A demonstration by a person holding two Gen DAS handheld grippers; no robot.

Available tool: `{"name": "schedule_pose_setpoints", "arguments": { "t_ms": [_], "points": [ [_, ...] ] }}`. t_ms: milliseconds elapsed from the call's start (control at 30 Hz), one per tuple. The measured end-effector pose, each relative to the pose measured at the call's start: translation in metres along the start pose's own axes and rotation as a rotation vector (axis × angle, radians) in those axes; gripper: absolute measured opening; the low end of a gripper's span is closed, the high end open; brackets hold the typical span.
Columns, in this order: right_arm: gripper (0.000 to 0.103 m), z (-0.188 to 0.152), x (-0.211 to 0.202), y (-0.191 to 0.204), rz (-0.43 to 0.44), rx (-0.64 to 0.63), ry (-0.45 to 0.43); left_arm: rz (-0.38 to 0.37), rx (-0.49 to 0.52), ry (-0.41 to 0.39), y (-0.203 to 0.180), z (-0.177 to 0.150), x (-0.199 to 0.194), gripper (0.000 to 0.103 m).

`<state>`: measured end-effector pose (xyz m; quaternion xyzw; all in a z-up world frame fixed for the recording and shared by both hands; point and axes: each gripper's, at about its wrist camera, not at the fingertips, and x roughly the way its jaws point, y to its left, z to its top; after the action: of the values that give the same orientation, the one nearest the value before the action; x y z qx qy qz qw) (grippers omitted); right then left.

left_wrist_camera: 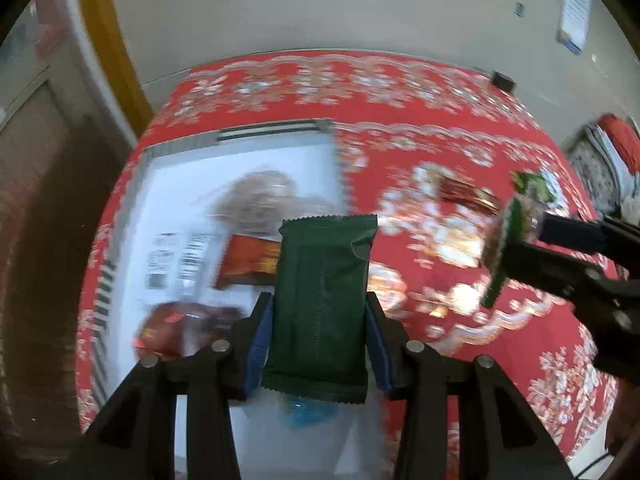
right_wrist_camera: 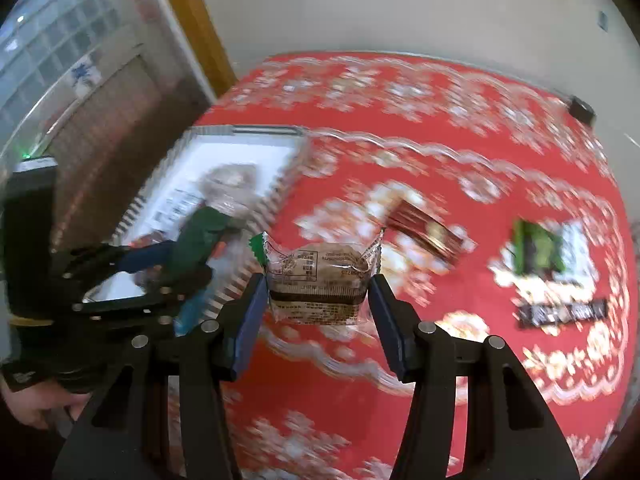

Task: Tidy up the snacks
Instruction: 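Carry both packets into the white box and open both grippers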

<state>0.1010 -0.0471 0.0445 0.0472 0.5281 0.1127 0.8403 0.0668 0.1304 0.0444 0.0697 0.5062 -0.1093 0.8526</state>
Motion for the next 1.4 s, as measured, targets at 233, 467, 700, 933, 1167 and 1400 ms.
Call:
{"name": "schedule_pose_setpoints", "arguments": {
  "t_ms": [233, 467, 700, 933, 1167, 1400],
  "points": [
    [0.052, 0.018, 0.018, 0.062, 0.067, -0.088, 0.006, 0.075, -0.042, 0.015, 0.060, 0.018, 0.015, 0.046],
    [0.052, 0.007, 0.039, 0.113, 0.115, -0.170, 0.067, 0.105, -0.035, 0.024, 0.085, 0.032, 0.032, 0.046],
    [0.051, 0.000, 0.048, 0.130, 0.115, -0.205, 0.101, 0.072, -0.017, 0.061, 0.084, 0.033, 0.045, 0.046],
    [0.048, -0.001, 0.053, 0.131, 0.114, -0.192, 0.118, 0.056, 0.006, 0.068, 0.081, 0.039, 0.050, 0.046],
    [0.048, -0.001, 0.055, 0.128, 0.106, -0.173, 0.131, 0.050, 0.007, 0.077, 0.082, 0.038, 0.056, 0.046],
    [0.048, -0.003, 0.053, 0.125, 0.099, -0.161, 0.125, 0.051, 0.012, 0.089, 0.081, 0.036, 0.061, 0.048]
  ]
}}
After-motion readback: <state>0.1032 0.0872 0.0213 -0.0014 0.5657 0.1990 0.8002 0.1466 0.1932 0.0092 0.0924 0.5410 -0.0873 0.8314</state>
